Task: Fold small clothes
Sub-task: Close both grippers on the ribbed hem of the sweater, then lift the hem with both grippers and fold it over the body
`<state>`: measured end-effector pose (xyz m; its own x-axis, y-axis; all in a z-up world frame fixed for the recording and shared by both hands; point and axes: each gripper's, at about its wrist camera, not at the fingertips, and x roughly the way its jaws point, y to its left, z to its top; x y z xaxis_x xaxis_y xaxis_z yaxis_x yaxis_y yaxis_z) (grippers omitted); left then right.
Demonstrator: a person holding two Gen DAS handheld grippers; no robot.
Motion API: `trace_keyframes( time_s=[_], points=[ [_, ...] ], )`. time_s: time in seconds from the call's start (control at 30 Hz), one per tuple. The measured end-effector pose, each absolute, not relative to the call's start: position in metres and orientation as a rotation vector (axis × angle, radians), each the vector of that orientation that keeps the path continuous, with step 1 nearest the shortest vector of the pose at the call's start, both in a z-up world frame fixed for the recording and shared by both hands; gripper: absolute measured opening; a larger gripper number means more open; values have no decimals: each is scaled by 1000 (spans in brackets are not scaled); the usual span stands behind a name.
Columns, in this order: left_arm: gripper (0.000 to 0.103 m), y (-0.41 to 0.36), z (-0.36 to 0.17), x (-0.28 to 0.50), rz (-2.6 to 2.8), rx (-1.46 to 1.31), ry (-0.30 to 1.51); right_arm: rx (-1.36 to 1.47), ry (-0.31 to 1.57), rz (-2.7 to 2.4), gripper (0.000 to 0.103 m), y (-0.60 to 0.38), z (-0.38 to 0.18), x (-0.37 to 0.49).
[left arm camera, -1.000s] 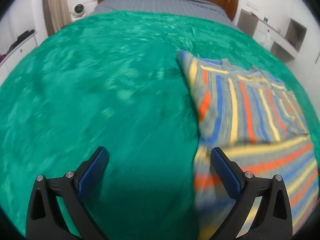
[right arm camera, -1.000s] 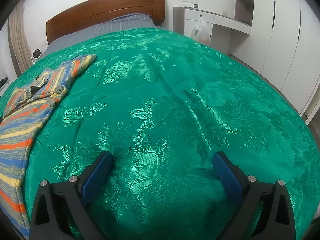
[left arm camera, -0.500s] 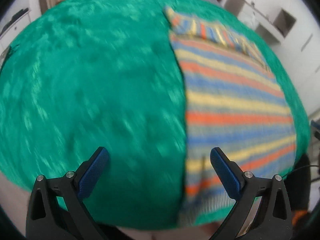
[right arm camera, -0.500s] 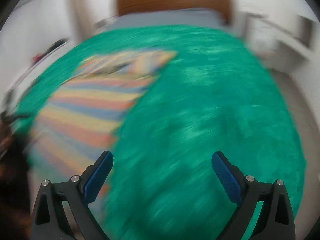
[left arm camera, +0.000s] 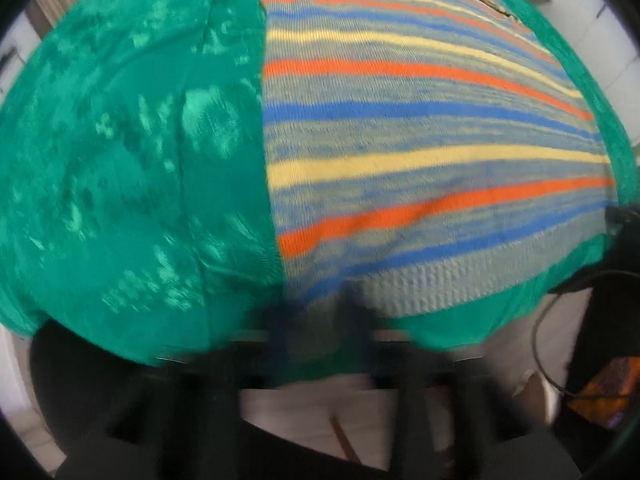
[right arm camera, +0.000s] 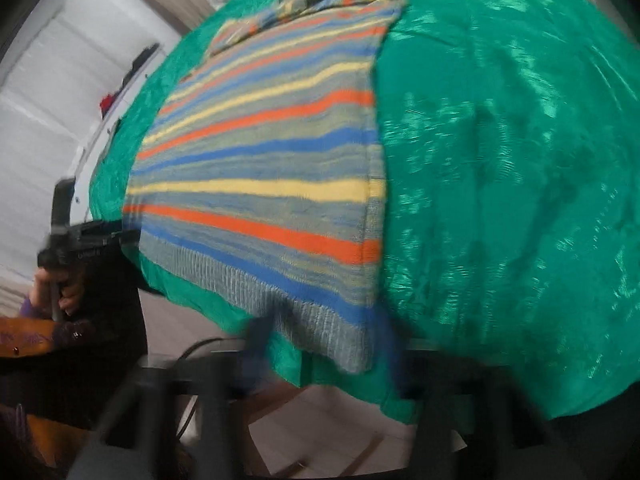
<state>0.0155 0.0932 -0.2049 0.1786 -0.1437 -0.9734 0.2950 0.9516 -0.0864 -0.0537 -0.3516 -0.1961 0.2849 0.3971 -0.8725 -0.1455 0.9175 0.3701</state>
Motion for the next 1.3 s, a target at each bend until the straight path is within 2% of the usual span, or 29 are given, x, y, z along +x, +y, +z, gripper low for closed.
trace_keyframes(
  time_s=[0.13,0.43,0.9,1.07,1.3],
  points=[
    [5,103,-190,16,-324,59,1355,209,1211,380,6,-350,-173,-61],
    [4,121,-142,35,-386,-140,1229,271,1012,387,6,-356,-114,-44],
    [4,144,-111,101,-411,-292,1069,301,883,333,6,-367,-79,14],
    [4,129,-97,164,-398,-278,999,289,821,293,6,-376,-70,61],
    [4,106,-106,278,-356,-305,994,315,774,242,6,-397,-66,164]
  ],
)
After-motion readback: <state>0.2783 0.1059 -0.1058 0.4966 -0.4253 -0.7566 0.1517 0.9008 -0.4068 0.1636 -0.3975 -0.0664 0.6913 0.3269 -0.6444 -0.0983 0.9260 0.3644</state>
